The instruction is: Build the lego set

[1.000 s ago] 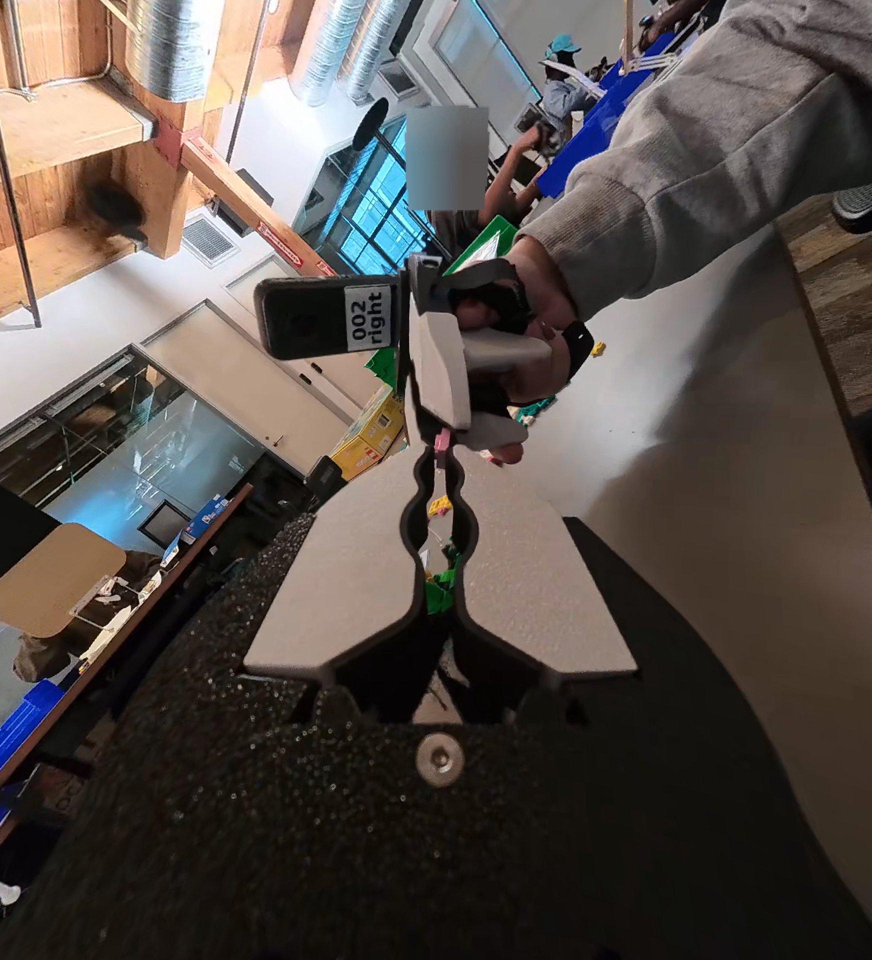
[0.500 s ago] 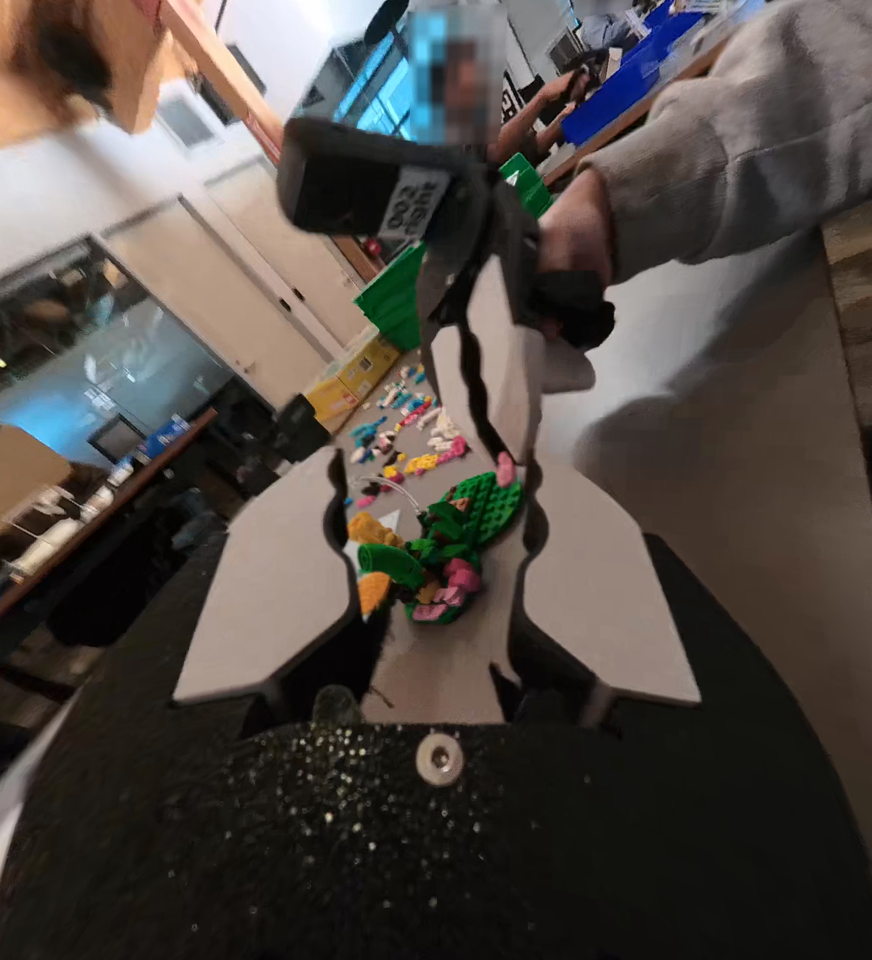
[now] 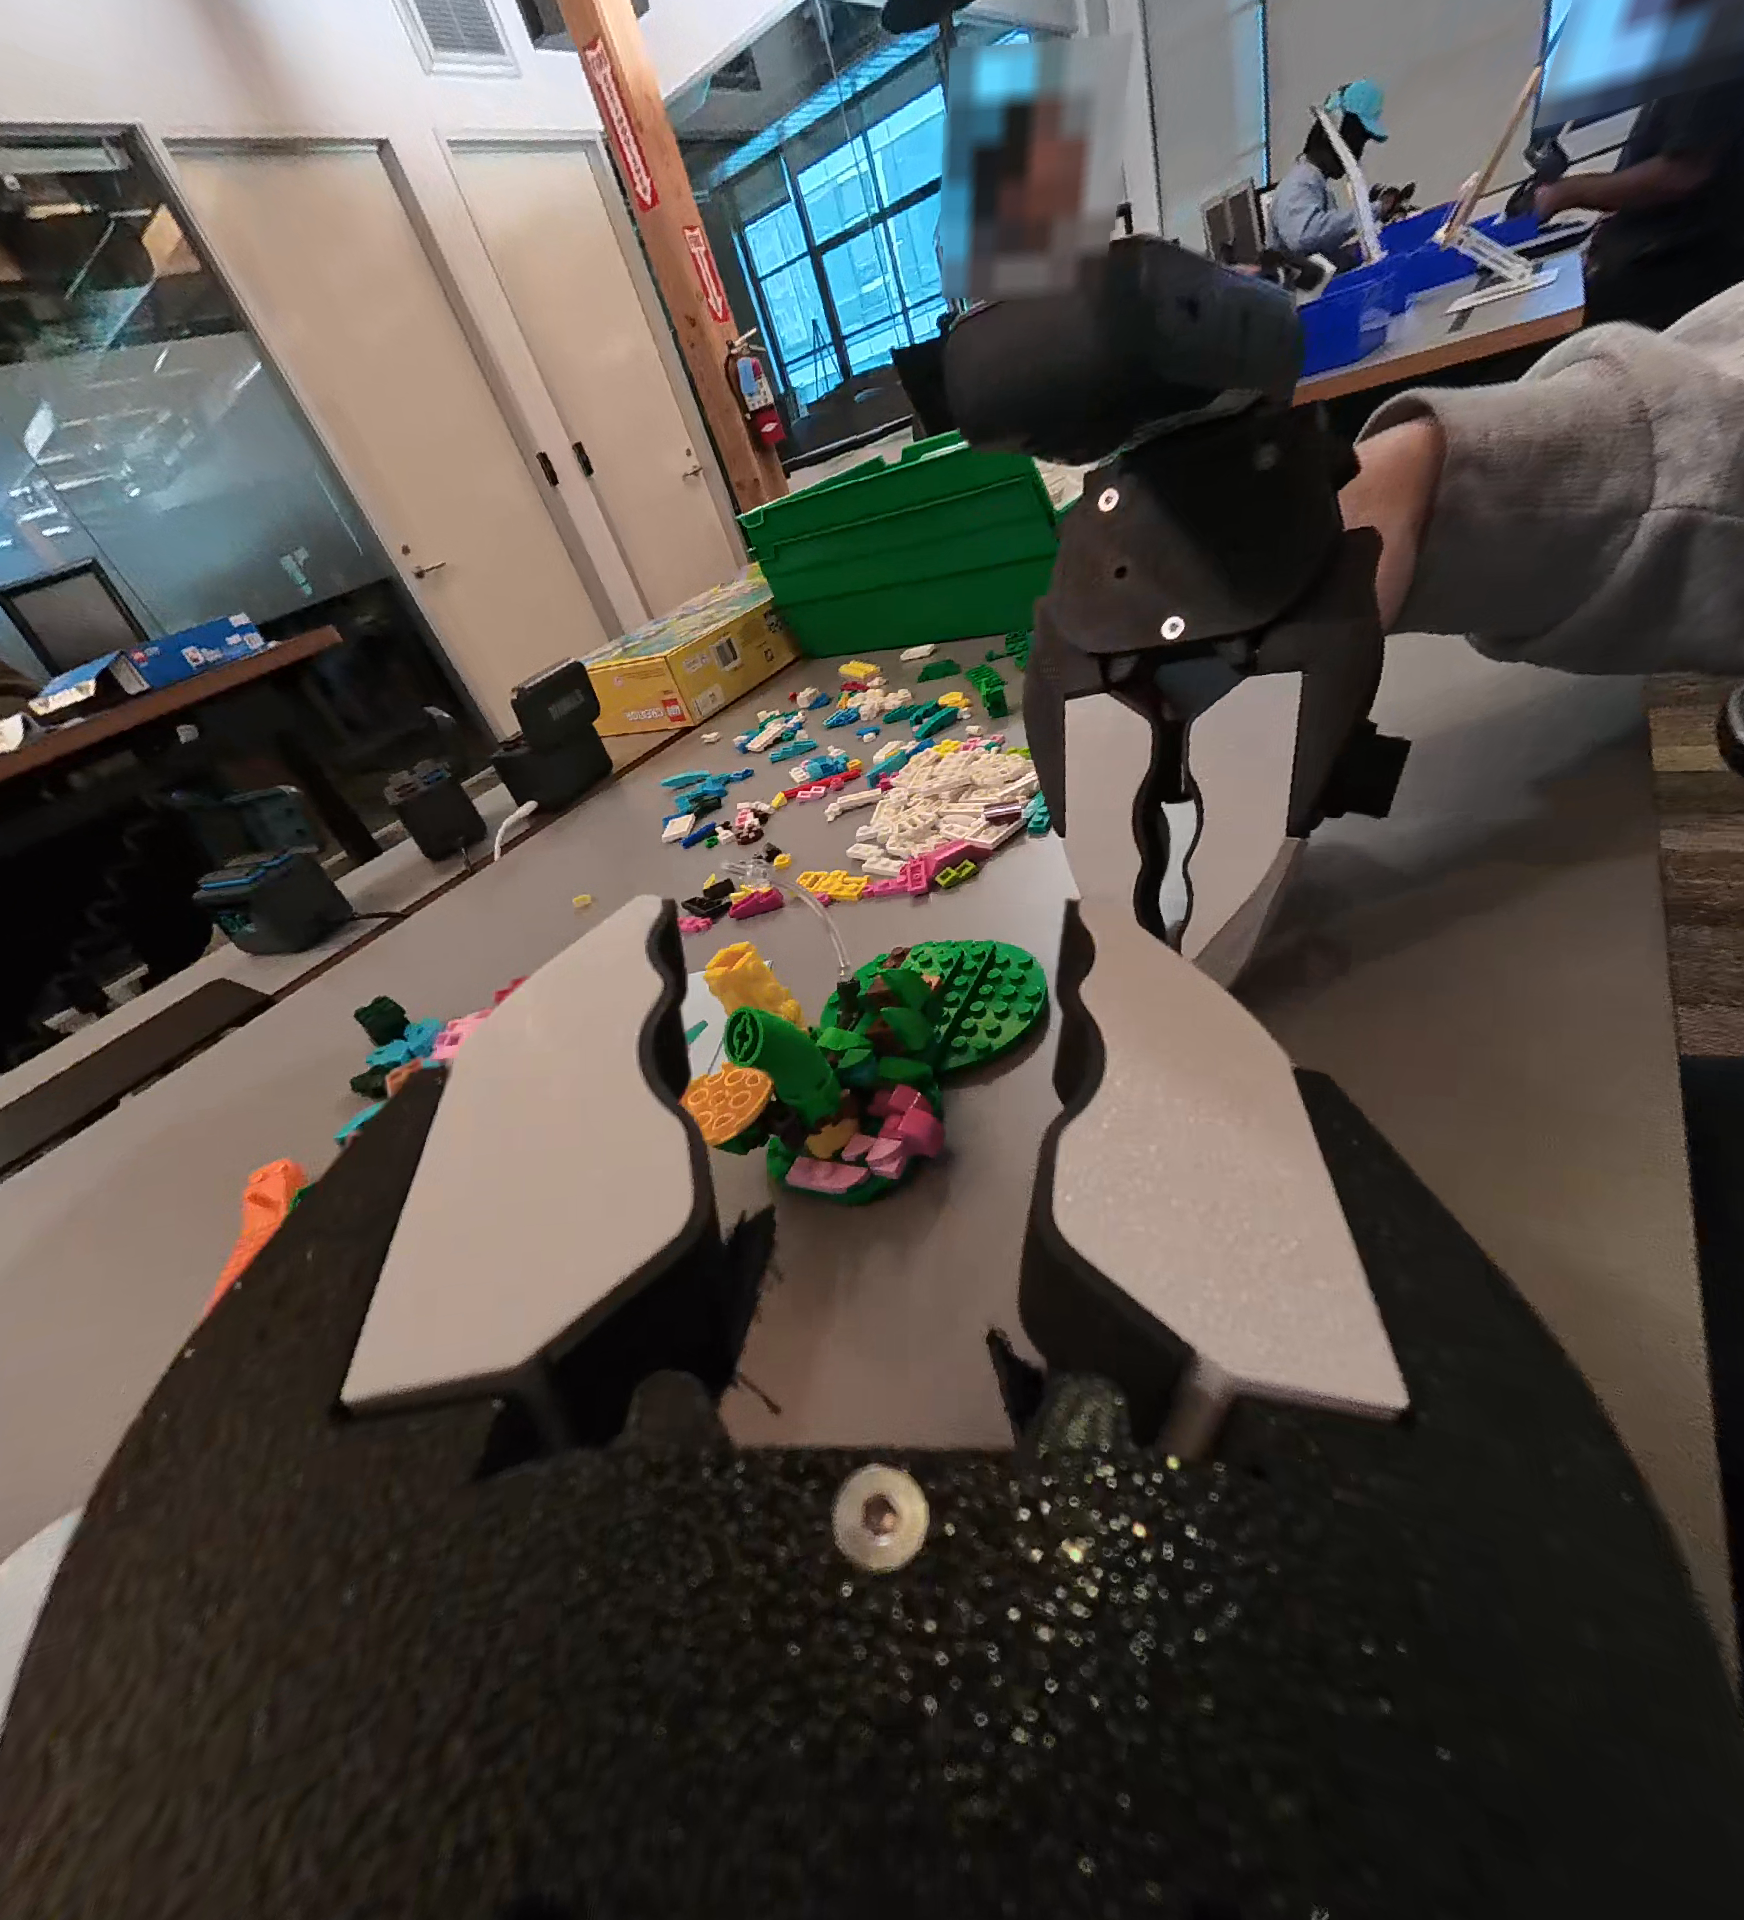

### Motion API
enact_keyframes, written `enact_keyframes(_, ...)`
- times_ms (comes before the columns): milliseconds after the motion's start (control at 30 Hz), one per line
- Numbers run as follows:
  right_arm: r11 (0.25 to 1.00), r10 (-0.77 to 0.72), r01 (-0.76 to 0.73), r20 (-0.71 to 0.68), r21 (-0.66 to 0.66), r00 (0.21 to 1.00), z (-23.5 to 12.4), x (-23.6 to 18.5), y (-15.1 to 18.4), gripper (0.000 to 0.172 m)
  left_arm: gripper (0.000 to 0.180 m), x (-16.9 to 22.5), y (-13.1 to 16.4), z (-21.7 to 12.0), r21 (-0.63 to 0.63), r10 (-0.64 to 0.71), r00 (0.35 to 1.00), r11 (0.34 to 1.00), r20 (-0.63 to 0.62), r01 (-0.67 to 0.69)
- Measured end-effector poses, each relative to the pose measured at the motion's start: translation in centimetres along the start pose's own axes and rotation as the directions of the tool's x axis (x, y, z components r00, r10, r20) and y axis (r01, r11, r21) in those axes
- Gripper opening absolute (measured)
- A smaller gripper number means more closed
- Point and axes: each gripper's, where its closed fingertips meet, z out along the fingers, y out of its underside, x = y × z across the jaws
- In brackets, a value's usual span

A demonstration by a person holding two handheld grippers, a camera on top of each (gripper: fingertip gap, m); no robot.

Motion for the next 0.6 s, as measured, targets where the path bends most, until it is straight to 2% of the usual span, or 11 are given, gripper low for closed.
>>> enact_keyframes(67,1.0,-0.014,0.014,-0.018,-0.016,1.0,-0.1,0.2,0.1,0.011,0.07,0.0,0.1,0.0,-0.004,-0.009,1.0,1.0,-0.004,0.009)
enact_keyframes(167,0.999,-0.002,0.001,-0.049,-0.039,0.999,-0.5,0.5,0.5,0.032,0.077,0.4,0.1,0.0,0.001,-0.008,1.0,1.0,-0.024,0.008)
enact_keyframes(233,0.999,0.016,-0.019,-0.094,-0.029,0.995,-1.2,1.1,0.8,0.036,0.078,0.5,0.3,0.1,-0.011,-0.011,0.999,1.0,-0.032,0.011)
enact_keyframes(300,0.999,0.037,-0.037,-0.176,0.003,0.984,-2.3,2.0,1.1,0.032,0.073,0.6,0.2,0.0,-0.004,-0.02,0.999,1.0,-0.038,0.019)
enact_keyframes(433,0.994,0.103,-0.082,-0.362,0.072,0.927,-5.4,4.0,2.5,0.005,0.045,0.3,-0.1,-0.4,0.031,-0.069,0.996,0.997,-0.056,0.07)
enact_keyframes(600,0.981,0.192,-0.149,-0.462,0.128,0.866,-8.4,4.9,5.3,0.0,0.022,-0.3,-0.5,-0.8,0.064,-0.138,0.988,0.988,-0.064,0.142)
